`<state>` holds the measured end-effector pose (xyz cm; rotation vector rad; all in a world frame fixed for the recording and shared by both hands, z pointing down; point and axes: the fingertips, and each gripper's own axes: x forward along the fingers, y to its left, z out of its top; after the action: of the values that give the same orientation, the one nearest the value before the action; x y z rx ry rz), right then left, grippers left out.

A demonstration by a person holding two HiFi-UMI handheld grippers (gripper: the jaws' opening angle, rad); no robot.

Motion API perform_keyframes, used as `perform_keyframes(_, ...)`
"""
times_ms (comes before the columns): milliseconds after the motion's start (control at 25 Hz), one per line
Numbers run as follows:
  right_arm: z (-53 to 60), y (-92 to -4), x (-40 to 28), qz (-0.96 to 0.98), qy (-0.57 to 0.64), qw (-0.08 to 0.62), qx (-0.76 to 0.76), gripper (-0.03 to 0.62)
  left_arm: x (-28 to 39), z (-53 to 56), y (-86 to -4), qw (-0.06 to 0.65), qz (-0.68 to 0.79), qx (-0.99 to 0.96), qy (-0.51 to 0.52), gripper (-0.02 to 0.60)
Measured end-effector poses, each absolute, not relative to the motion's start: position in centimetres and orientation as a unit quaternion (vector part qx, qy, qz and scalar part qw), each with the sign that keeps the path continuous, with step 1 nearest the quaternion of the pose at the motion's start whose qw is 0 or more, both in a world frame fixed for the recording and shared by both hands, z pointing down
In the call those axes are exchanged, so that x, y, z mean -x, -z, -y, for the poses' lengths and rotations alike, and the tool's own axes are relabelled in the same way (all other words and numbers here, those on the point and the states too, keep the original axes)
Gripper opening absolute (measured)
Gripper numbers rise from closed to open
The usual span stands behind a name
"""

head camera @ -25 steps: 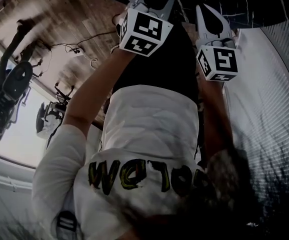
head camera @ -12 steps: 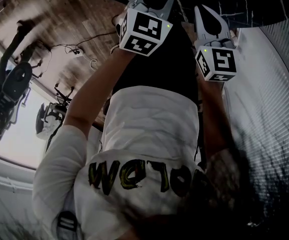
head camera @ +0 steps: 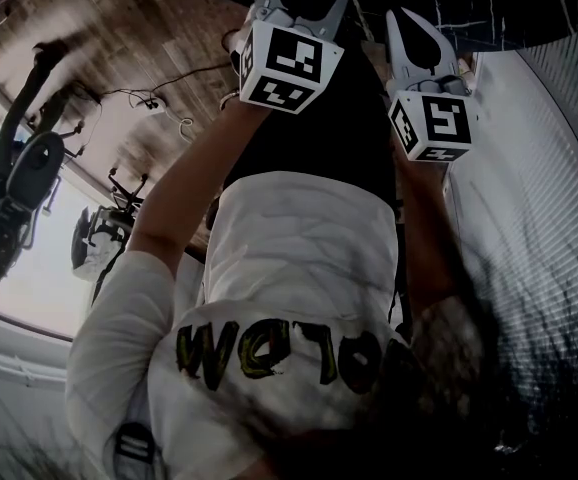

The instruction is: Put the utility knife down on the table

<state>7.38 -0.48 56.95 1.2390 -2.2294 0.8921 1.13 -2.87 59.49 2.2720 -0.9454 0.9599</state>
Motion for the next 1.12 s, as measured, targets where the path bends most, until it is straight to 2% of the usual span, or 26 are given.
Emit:
perform_keyframes(560,0.2,-56.7,-7.0,0.810,-0.315,0.219,-0.443,0.000,-0.4,2.9,-59.1,0.243,0.355,-0.833,-0.347,0.150)
perform_keyframes(1120,1.0,-50.9,-7.3,0.829,-0.267,0.210,-0.445,0.000,-1.4,3.6,-52.7,0.221,0.363,-0.853,-0.303,0.150)
